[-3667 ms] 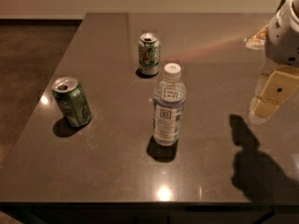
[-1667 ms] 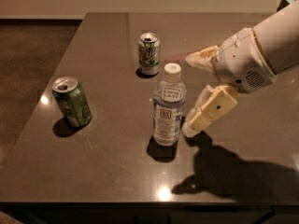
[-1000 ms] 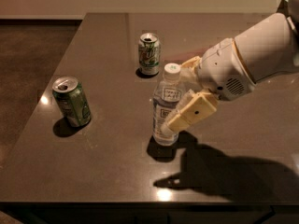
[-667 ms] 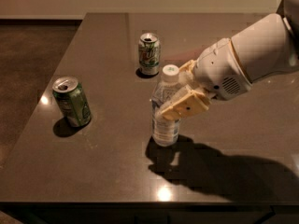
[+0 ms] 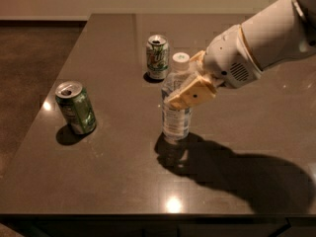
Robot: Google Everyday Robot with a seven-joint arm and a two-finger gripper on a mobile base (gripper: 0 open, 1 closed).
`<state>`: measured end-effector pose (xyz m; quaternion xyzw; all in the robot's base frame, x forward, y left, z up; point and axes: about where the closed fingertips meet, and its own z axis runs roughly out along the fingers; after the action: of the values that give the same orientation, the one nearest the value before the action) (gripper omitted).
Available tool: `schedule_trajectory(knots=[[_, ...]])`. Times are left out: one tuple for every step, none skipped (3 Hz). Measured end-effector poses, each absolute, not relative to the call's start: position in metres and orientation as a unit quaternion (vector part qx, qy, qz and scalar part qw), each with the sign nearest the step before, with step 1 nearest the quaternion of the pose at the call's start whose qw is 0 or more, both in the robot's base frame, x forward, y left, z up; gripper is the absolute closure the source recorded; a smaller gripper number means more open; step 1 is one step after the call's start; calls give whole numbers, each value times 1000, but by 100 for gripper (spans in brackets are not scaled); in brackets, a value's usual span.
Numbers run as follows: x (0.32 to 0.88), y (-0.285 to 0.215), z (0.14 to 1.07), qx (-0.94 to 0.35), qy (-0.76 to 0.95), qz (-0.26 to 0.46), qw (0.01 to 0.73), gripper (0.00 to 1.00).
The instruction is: Move blue plastic bottle near 7up can
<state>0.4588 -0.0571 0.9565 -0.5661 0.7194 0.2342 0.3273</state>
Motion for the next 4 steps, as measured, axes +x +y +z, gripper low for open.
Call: schedule_trajectory(knots=[[493, -61, 968, -552, 726, 233, 337, 100], [532, -71, 983, -526, 734, 237, 359, 100], [570, -80, 989, -501, 742, 243, 373, 100], [604, -83, 988, -483, 751, 252, 374, 100]])
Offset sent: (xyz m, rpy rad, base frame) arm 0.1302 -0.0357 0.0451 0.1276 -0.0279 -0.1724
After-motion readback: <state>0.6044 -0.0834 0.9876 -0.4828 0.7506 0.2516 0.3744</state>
